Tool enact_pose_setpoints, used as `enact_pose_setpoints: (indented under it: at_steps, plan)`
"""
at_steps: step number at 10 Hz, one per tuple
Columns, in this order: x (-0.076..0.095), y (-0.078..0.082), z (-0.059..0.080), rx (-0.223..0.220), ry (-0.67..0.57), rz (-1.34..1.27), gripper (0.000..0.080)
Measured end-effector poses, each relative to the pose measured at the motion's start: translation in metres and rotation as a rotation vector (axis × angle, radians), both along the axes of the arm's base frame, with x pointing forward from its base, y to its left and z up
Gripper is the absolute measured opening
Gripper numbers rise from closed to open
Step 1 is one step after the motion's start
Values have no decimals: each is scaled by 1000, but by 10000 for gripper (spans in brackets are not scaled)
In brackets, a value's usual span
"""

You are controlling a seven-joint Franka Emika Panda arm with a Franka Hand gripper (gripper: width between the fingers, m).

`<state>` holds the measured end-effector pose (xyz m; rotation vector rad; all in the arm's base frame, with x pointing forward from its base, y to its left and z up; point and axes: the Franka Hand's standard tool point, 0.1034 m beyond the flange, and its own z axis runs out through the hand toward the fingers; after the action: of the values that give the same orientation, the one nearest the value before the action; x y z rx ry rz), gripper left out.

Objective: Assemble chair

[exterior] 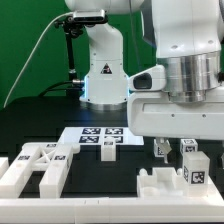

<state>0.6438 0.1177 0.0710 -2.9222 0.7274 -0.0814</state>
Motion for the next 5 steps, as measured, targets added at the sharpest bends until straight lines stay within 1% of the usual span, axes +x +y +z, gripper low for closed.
enact_pose_setpoints:
  at_steps: [1,2,3,4,5]
  plan:
    - [0,0,-1,-5,-5,50,649]
    - [7,0,0,-91,-80,335,649]
    - [8,8,2,-114,-99,382,649]
    - [8,7,1,-100,-93,326,622]
    - [8,6,1,-98,-92,307,622]
